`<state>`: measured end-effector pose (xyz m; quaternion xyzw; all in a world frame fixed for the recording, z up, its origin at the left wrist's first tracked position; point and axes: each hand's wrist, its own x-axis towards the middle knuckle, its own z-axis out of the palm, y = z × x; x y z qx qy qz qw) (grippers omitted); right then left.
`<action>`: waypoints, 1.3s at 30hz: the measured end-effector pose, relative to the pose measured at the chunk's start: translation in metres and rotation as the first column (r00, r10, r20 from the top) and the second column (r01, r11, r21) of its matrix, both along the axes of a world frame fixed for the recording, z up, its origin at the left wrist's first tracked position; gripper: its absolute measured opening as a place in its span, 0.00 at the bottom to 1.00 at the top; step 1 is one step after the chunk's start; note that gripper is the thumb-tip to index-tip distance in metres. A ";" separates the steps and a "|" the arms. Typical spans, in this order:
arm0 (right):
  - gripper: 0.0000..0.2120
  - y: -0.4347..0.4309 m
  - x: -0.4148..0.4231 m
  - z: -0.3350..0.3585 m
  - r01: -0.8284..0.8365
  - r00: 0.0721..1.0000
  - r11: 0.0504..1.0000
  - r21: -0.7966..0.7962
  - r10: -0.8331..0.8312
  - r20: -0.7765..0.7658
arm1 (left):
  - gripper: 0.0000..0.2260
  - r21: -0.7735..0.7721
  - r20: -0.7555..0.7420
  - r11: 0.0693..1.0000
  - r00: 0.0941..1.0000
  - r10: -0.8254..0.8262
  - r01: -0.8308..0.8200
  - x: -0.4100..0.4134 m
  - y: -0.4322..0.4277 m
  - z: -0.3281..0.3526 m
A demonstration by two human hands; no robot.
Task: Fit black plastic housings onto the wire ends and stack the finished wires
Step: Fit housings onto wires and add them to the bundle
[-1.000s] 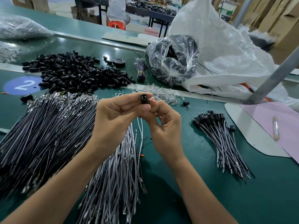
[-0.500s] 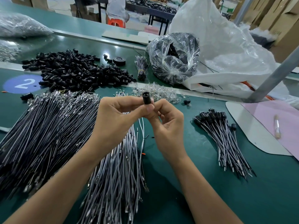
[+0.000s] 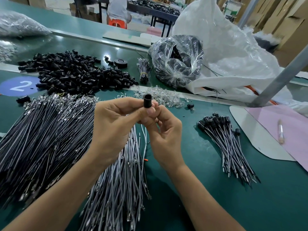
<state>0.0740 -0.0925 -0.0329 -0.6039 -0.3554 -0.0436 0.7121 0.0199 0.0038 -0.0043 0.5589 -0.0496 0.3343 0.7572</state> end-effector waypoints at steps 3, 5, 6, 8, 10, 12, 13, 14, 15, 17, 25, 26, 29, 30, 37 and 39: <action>0.08 0.001 0.000 -0.001 0.002 1.000 1.000 -0.006 -0.002 -0.006 | 0.06 -0.030 -0.035 1.000 0.999 0.004 -0.005 0.001 0.000 -0.001; 0.08 0.000 0.001 -0.002 0.015 1.000 1.000 -0.022 -0.015 -0.022 | 0.05 -0.033 -0.090 0.999 0.996 0.024 -0.027 0.002 -0.001 -0.002; 0.08 0.000 0.002 -0.003 0.028 0.999 0.999 -0.040 -0.029 -0.028 | 0.05 -0.031 -0.118 0.999 0.992 0.039 -0.043 0.003 -0.001 -0.002; 0.06 -0.002 0.005 -0.004 0.056 0.998 0.995 -0.080 -0.058 -0.024 | 0.06 -0.039 -0.152 0.997 0.986 0.063 -0.070 0.005 -0.001 -0.002; 0.04 -0.004 0.007 -0.004 0.080 0.997 0.989 -0.123 -0.081 -0.002 | 0.10 -0.074 -0.166 0.994 0.983 0.073 -0.086 0.005 0.000 -0.001; 0.05 -0.005 0.007 -0.001 0.090 0.996 0.978 -0.187 -0.088 0.017 | 0.13 -0.130 -0.182 0.985 0.979 0.088 -0.113 0.005 0.003 0.000; 0.06 -0.005 0.007 0.001 0.096 0.995 0.971 -0.220 -0.094 0.021 | 0.14 -0.152 -0.187 0.980 0.977 0.101 -0.130 0.006 0.005 0.001; 0.07 -0.006 0.008 0.002 0.111 0.994 0.962 -0.250 -0.108 0.023 | 0.13 -0.178 -0.191 0.973 0.975 0.112 -0.146 0.006 0.008 0.001; 0.07 -0.007 0.011 0.004 0.133 0.991 0.953 -0.271 -0.133 0.018 | 0.11 -0.216 -0.198 0.964 0.974 0.114 -0.157 0.006 0.012 0.001; 0.05 -0.012 0.023 0.006 0.208 0.975 0.933 -0.293 -0.223 -0.018 | 0.10 -0.305 -0.220 0.938 0.971 0.098 -0.164 0.005 0.021 0.001; 0.22 -0.042 0.090 0.010 0.456 0.871 0.626 -0.632 -0.458 0.174 | 0.09 -0.230 -0.325 0.970 0.946 0.004 -0.083 0.004 0.022 -0.003; 0.23 -0.045 0.099 0.010 0.474 0.860 0.579 -0.664 -0.467 0.206 | 0.09 -0.231 -0.341 0.971 0.940 -0.016 -0.067 0.005 0.020 -0.004; 0.22 -0.048 0.124 0.009 0.457 0.867 0.448 -0.768 -0.417 0.273 | 0.07 -0.227 -0.405 0.972 0.913 -0.040 -0.058 0.009 0.019 -0.009; 0.19 -0.046 0.131 0.008 0.440 0.881 0.404 -0.802 -0.370 0.296 | 0.06 -0.215 -0.424 0.975 0.905 -0.037 -0.061 0.011 0.019 -0.011; 0.09 -0.040 0.150 -0.004 0.514 0.851 0.291 -0.807 -0.292 0.437 | 0.07 -0.129 -0.483 0.992 0.874 -0.054 -0.010 0.016 0.020 -0.022; 0.09 -0.041 0.151 -0.005 0.526 0.843 0.270 -0.807 -0.289 0.453 | 0.07 -0.107 -0.488 0.994 0.870 -0.063 0.011 0.016 0.020 -0.023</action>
